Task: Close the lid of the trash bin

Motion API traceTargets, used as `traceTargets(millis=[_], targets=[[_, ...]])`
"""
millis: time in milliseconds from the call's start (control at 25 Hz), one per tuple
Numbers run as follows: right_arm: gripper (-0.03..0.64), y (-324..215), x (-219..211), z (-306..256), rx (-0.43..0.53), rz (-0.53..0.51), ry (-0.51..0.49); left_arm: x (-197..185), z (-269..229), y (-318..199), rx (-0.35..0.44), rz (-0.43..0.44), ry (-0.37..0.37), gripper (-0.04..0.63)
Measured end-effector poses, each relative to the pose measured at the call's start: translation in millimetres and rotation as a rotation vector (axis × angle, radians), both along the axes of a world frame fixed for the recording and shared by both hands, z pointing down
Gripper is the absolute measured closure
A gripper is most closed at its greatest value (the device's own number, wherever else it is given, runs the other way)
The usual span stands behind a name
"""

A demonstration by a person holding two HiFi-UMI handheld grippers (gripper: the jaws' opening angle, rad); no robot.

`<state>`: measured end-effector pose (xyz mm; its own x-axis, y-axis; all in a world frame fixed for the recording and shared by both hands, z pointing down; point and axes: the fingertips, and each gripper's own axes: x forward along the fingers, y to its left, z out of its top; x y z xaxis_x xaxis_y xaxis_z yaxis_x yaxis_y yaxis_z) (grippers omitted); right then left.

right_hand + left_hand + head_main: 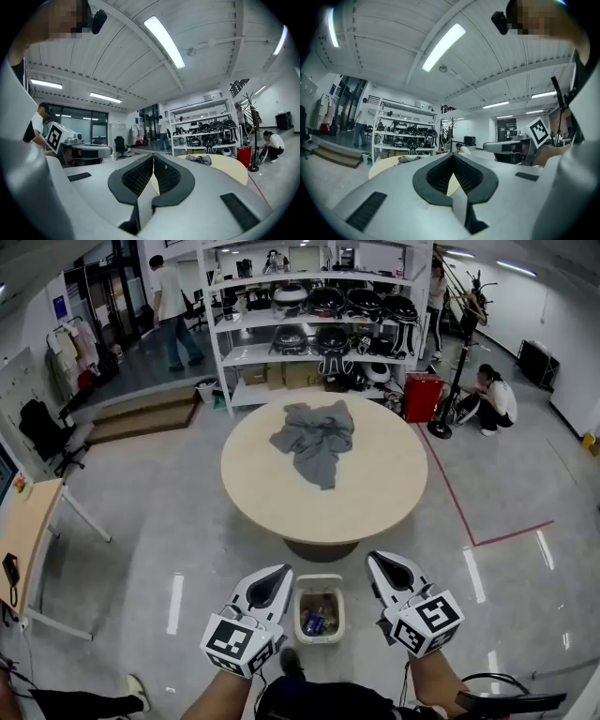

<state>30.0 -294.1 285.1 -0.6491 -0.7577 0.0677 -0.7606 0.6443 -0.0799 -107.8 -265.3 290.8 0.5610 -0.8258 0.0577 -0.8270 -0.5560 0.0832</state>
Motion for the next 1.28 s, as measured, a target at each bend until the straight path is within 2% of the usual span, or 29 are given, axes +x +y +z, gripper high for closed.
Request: traceTargets(millis=[320, 480, 600, 720, 880, 1120, 1280], targets=[[0.606, -55, -44, 1, -0.007, 0.059, 0.043, -52, 6, -63, 0.003, 0.039, 0.039, 0.598], [0.606, -70, -51, 22, -0.064, 0.071, 0.049, -58, 21, -82, -0.024, 0.039, 0.055, 0.598], [0.606, -91, -51, 32, -0.073, 0.069, 0.052, -56, 36, -102, -0.054, 0.051, 0.040, 0.598], [0.606, -111, -43, 51, -0.102, 0.057, 0.065, -47, 58, -119, -0.112, 0.052, 0.043, 0.598], [0.606, -126, -33, 99, -0.186, 0.047, 0.081, -27, 101, -129, -0.185, 0.070, 0.028, 0.598], [0.606, -139, -27, 200, -0.342, -0.007, 0.129, -17, 211, -152, -0.371, 0.024, -0.030, 0.598], [0.606, -135, -25, 266, -0.457, -0.027, 0.148, -3, 283, -152, -0.492, 0.061, -0.094, 0.598]])
